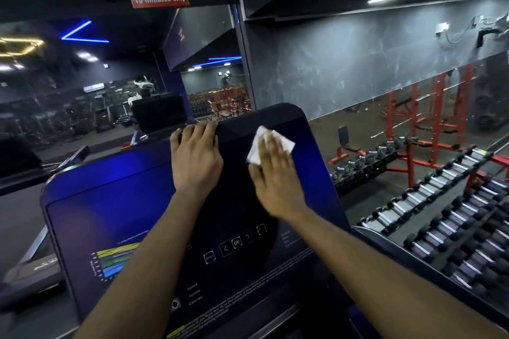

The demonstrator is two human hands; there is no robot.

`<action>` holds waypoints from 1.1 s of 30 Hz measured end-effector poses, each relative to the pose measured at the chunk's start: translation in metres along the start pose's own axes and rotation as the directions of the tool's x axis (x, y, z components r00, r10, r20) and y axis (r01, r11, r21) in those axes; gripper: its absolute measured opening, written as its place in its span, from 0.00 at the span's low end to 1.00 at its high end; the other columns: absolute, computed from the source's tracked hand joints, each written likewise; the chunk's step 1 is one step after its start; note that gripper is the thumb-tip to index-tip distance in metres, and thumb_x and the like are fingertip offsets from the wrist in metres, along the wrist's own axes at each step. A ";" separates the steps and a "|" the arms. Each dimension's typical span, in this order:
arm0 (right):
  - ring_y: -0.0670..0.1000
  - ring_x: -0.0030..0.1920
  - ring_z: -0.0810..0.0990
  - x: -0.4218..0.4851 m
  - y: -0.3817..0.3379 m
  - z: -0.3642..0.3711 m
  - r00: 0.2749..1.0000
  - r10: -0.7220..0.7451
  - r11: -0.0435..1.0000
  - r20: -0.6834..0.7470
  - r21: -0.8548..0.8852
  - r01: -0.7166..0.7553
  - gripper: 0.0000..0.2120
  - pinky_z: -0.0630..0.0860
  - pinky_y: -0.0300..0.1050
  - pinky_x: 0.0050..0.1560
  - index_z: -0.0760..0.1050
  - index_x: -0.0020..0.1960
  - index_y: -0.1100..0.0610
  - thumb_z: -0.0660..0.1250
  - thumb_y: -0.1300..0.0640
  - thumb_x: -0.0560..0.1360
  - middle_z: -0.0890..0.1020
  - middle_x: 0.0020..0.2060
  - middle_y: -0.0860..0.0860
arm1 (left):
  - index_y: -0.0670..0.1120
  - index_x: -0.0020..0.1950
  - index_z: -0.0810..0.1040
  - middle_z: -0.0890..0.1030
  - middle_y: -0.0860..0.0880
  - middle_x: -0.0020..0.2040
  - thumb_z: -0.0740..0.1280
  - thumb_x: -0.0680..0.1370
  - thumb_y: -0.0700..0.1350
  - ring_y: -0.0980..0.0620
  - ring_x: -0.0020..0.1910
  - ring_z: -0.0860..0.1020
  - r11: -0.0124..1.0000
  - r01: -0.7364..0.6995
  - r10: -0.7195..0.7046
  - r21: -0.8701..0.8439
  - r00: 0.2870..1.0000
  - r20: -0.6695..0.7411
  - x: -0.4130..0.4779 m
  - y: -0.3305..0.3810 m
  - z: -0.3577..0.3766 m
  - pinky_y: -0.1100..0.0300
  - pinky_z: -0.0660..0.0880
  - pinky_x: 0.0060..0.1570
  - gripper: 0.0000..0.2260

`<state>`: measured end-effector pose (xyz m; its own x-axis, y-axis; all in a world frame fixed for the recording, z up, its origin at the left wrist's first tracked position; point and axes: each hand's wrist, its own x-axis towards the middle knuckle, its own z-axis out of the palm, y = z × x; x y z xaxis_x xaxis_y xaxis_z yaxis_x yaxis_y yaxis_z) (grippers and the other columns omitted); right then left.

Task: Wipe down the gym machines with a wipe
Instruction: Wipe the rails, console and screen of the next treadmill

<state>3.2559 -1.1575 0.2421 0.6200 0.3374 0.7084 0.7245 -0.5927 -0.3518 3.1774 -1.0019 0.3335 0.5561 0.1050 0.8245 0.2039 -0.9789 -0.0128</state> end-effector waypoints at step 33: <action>0.49 0.80 0.33 -0.029 0.040 0.003 0.924 0.383 0.915 -0.015 0.144 -0.377 0.42 0.38 0.51 0.81 0.37 0.81 0.58 0.39 0.31 0.79 0.39 0.81 0.55 | 0.43 0.71 0.67 0.73 0.41 0.65 0.50 0.83 0.59 0.39 0.66 0.68 0.985 0.069 -0.083 0.157 0.993 0.089 0.004 0.022 0.011 0.33 0.52 0.73 0.25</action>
<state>3.2678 -1.1888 0.2059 0.8454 0.0737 0.5291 0.4728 -0.5644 -0.6767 3.1929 -1.0206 0.3308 0.6069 0.2014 0.7688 0.3654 -0.9298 -0.0449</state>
